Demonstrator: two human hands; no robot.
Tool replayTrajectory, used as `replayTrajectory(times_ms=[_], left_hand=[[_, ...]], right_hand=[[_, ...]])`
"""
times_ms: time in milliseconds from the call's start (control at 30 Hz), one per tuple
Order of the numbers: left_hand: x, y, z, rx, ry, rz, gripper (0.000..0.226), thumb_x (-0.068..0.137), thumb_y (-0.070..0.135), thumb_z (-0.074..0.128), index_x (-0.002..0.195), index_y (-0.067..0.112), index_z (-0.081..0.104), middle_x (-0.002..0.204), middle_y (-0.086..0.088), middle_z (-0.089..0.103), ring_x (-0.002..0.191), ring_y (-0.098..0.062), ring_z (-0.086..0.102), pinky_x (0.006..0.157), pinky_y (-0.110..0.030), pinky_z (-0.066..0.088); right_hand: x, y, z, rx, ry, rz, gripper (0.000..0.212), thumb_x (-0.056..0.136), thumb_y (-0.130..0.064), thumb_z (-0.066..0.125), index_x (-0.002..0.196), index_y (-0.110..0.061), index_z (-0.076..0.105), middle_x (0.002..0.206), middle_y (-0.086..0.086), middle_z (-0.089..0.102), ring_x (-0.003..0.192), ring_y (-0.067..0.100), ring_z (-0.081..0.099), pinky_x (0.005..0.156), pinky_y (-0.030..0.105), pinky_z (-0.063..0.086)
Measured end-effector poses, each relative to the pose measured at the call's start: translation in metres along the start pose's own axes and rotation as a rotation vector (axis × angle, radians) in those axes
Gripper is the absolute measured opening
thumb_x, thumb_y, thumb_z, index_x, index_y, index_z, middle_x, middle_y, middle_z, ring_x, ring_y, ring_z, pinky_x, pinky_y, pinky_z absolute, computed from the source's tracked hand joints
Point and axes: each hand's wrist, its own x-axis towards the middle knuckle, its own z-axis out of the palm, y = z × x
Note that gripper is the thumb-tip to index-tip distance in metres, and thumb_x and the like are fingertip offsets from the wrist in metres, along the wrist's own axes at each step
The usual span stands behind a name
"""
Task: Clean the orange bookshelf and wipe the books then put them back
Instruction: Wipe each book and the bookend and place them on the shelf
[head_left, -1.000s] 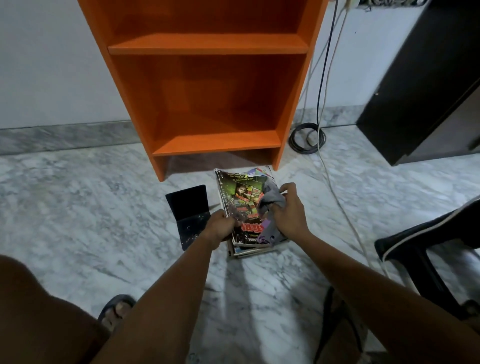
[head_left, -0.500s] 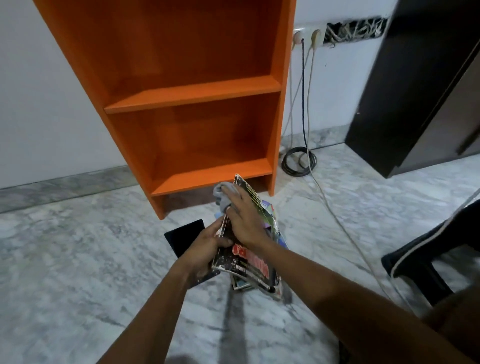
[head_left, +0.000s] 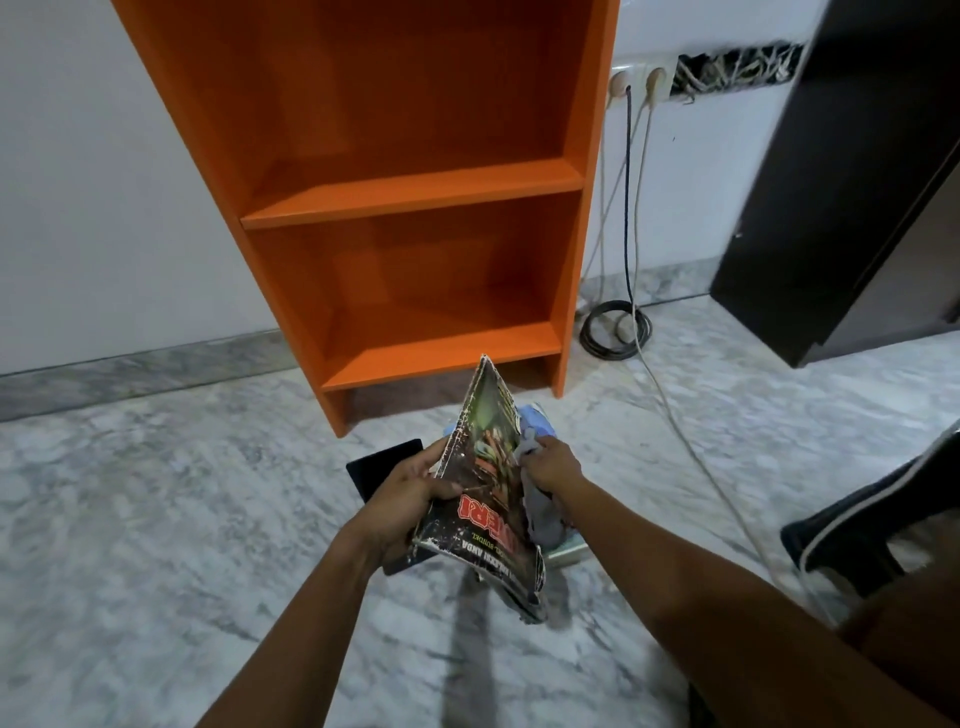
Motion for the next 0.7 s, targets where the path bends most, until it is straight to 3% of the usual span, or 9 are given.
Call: replayTrajectory(times_ms=[67, 133, 233, 367, 433, 533, 600, 633, 700], left_hand=[[0.003, -0.001, 0.002, -0.040, 0.036, 0.005, 0.061, 0.092, -0.016, 0.044, 0.136, 0.023, 0.060, 0.118, -0.027, 0.070, 0.096, -0.043, 0.068, 0.077, -0.045, 0.059], [0.007, -0.002, 0.007, -0.055, 0.059, 0.022, 0.062, 0.091, -0.017, 0.042, 0.135, 0.022, 0.062, 0.117, -0.028, 0.070, 0.090, -0.037, 0.070, 0.072, -0.041, 0.059], [0.015, -0.001, 0.016, -0.052, 0.097, 0.059, 0.068, 0.088, -0.021, 0.040, 0.135, 0.024, 0.062, 0.115, -0.024, 0.072, 0.095, -0.037, 0.071, 0.078, -0.043, 0.058], [0.019, 0.008, 0.020, -0.035, 0.117, 0.100, 0.068, 0.088, -0.018, 0.040, 0.136, 0.026, 0.061, 0.121, -0.016, 0.072, 0.106, -0.032, 0.070, 0.084, -0.041, 0.058], [0.018, 0.018, 0.020, -0.053, 0.097, 0.109, 0.065, 0.089, -0.018, 0.041, 0.131, 0.026, 0.065, 0.113, -0.016, 0.074, 0.091, -0.029, 0.073, 0.070, -0.035, 0.058], [0.011, 0.035, 0.020, -0.056, 0.056, 0.126, 0.064, 0.090, -0.019, 0.042, 0.118, 0.033, 0.067, 0.102, -0.016, 0.076, 0.074, -0.026, 0.074, 0.055, -0.029, 0.057], [0.009, 0.046, 0.016, -0.068, 0.030, 0.136, 0.063, 0.092, -0.018, 0.043, 0.115, 0.035, 0.067, 0.104, -0.018, 0.076, 0.075, -0.027, 0.073, 0.055, -0.031, 0.057], [0.008, 0.050, 0.012, -0.082, 0.027, 0.143, 0.061, 0.093, -0.016, 0.044, 0.118, 0.034, 0.067, 0.109, -0.020, 0.075, 0.079, -0.029, 0.071, 0.058, -0.033, 0.058], [0.006, 0.055, 0.000, -0.131, 0.019, 0.152, 0.058, 0.094, -0.011, 0.045, 0.130, 0.032, 0.062, 0.118, -0.023, 0.071, 0.089, -0.033, 0.068, 0.069, -0.039, 0.057]], right_hand=[[-0.016, -0.015, 0.002, -0.034, 0.023, -0.091, 0.015, 0.102, -0.018, 0.044, 0.100, -0.028, 0.056, 0.107, 0.007, 0.058, 0.100, 0.025, 0.055, 0.081, 0.030, 0.038], [-0.030, -0.033, 0.019, -0.015, 0.050, -0.215, 0.023, 0.098, -0.025, 0.038, 0.087, -0.028, 0.059, 0.105, 0.005, 0.065, 0.097, 0.027, 0.058, 0.076, 0.035, 0.041], [-0.058, -0.047, 0.049, 0.084, 0.092, -0.357, 0.049, 0.081, -0.049, 0.039, 0.115, -0.028, 0.067, 0.124, 0.006, 0.063, 0.113, 0.028, 0.057, 0.095, 0.044, 0.047], [-0.092, -0.038, 0.046, 0.137, 0.112, -0.521, 0.050, 0.094, -0.033, 0.043, 0.142, -0.033, 0.056, 0.130, -0.009, 0.046, 0.123, 0.009, 0.040, 0.104, 0.023, 0.032], [-0.088, -0.023, 0.039, 0.158, 0.158, -0.484, 0.050, 0.092, -0.039, 0.041, 0.139, -0.031, 0.057, 0.131, -0.008, 0.048, 0.125, 0.010, 0.042, 0.105, 0.025, 0.035], [-0.066, 0.001, 0.027, 0.311, 0.135, -0.200, 0.041, 0.095, -0.042, 0.047, 0.127, -0.023, 0.064, 0.119, 0.001, 0.061, 0.116, 0.028, 0.056, 0.106, 0.047, 0.045], [-0.058, 0.006, 0.011, 0.523, 0.089, -0.088, 0.018, 0.097, -0.017, 0.055, 0.101, -0.013, 0.072, 0.101, 0.002, 0.068, 0.107, 0.035, 0.061, 0.093, 0.040, 0.047], [-0.055, 0.004, -0.001, 0.599, 0.077, -0.044, 0.017, 0.098, -0.012, 0.055, 0.091, -0.012, 0.070, 0.099, 0.005, 0.068, 0.107, 0.037, 0.062, 0.087, 0.037, 0.048], [-0.052, -0.004, -0.020, 0.721, 0.002, 0.021, 0.023, 0.101, -0.020, 0.052, 0.084, -0.017, 0.067, 0.105, 0.014, 0.066, 0.104, 0.035, 0.064, 0.081, 0.037, 0.051]])
